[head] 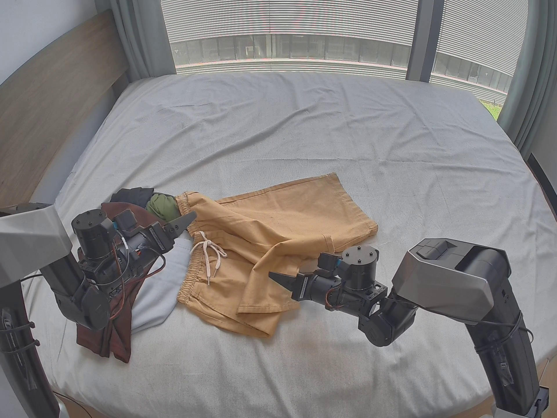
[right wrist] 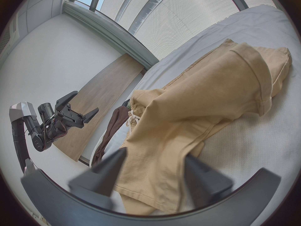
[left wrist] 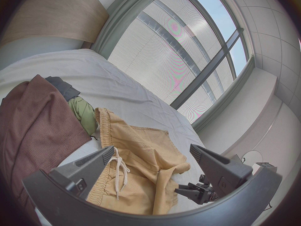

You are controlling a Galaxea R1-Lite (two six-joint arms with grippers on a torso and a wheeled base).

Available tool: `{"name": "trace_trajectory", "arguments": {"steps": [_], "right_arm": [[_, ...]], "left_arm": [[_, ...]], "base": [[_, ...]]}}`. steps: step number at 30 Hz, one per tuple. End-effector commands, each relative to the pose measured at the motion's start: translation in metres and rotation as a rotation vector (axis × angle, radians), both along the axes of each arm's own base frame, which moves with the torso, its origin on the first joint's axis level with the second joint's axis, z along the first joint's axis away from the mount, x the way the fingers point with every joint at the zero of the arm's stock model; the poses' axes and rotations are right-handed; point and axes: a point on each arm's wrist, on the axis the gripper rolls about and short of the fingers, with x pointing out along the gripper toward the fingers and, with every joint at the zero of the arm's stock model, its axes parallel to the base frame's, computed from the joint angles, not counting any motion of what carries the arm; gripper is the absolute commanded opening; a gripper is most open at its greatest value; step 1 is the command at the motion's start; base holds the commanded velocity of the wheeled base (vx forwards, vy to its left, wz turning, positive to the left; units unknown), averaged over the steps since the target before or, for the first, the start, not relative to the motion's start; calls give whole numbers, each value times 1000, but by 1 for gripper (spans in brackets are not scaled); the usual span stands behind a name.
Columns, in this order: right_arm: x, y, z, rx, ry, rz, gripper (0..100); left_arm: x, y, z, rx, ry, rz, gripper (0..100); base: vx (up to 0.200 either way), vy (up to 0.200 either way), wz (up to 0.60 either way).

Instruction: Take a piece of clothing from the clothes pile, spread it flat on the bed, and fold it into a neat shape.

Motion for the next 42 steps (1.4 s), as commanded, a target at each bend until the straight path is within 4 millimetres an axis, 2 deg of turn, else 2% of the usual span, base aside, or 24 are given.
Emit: {"name": "trace_trajectory", "arguments": {"steps": [1,4,13,21,26,30,34,35,42], "right_arm": [[0,-3,-4,-5,10,-7,0],[-2,-6,0,-11,3,-41,0],[-13,-38,38,-12,1,-103,0],[-19,-91,84,4,-37,-215,0],[-24,-122,96,-4,-33,-284,0],[-33,-137,95,-30,-12,-310,0],[-40,-141,90,-54,10,-313,0],[-49,-144,80,-86,48,-310,0],[-65,-154,50,-159,159,-316,0]], "left_arm": [[0,0,-1,0,2,0,100],[1,0,-3,0,10,0,100],[1,0,-3,0,10,0,100],[1,0,-3,0,9,0,100],[0,-1,-4,1,13,-3,100],[0,-1,-5,1,16,-3,100],[0,-1,-6,2,21,-3,100],[0,-1,-7,2,24,-3,100],[-1,-1,-7,2,25,-3,100]], "base": [[0,0,0],[0,0,0],[0,0,0],[0,0,0],[0,0,0],[0,0,0],[0,0,0],[0,0,0],[0,0,0]]}}
